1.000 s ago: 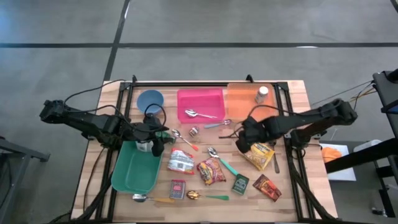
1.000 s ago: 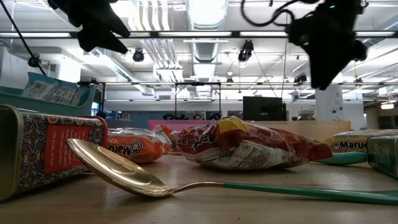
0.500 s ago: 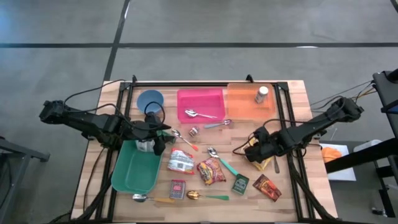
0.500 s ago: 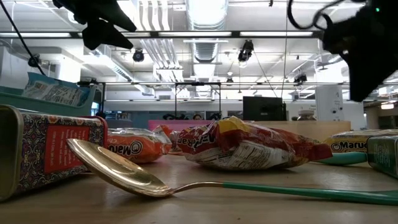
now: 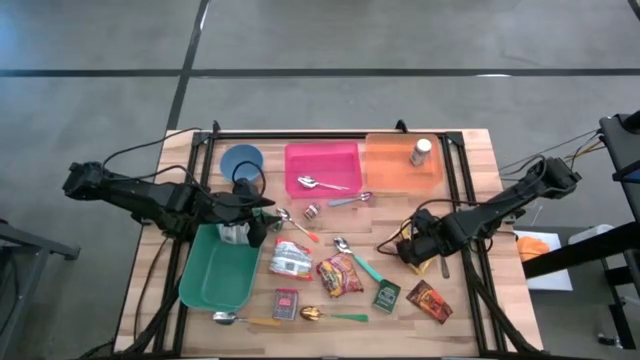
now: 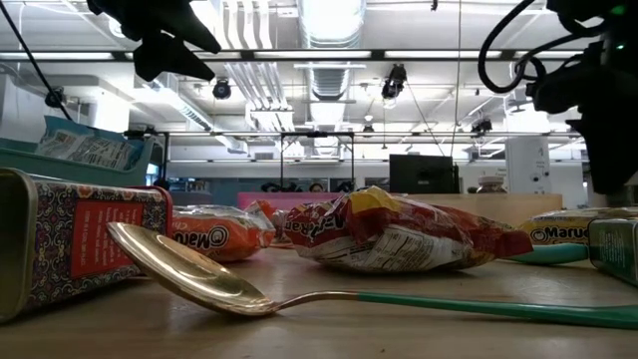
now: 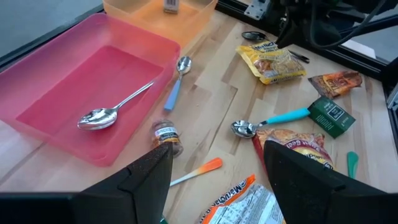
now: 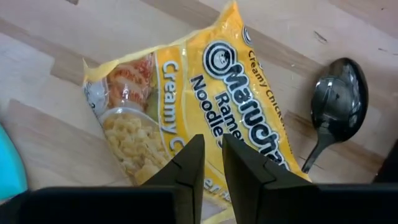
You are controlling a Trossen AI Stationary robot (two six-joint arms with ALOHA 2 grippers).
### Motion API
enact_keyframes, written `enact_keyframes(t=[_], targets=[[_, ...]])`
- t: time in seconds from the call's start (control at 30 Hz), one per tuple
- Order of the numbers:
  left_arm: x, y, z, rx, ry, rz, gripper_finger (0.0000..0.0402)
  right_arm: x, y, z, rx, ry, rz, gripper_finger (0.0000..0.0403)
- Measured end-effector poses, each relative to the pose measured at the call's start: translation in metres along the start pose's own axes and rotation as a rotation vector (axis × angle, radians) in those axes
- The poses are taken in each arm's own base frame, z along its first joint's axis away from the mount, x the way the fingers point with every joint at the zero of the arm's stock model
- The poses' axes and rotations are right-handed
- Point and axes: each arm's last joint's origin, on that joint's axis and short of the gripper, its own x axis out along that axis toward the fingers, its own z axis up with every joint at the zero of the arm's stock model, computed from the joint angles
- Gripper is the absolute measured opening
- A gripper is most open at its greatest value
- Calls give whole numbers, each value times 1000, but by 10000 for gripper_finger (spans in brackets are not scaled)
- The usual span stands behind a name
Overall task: Pick & Place Food Item
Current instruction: Put the yellow noodle pack into the green bin
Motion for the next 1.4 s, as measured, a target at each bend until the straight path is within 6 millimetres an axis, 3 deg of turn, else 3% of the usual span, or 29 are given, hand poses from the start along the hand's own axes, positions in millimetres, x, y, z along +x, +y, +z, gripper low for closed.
enact_keyframes(t=[0.17, 0.53, 0.7, 0.87, 1.1, 1.23, 1.4], targets=[[0, 0, 0, -1, 0, 0, 255, 2, -1, -2, 3, 44, -5, 68], [0, 0, 0, -3, 0, 0, 255, 1, 0, -3, -26, 97, 2, 204], [0, 0, 0, -2, 4, 2, 255, -4, 2, -12, 42, 89, 23, 244], [0, 1, -1, -1, 13, 7, 255, -10, 3, -30, -12, 71, 66, 266], [0, 1, -1, -2, 13, 6, 255, -13, 22, -66, -375, -1, 194, 270], [0, 1, -1, -19, 13, 6, 255, -4, 40, -85, -540, -18, 92, 270], [0, 1, -1, -25, 13, 6, 255, 6, 57, -101, -542, -61, -208, 270]])
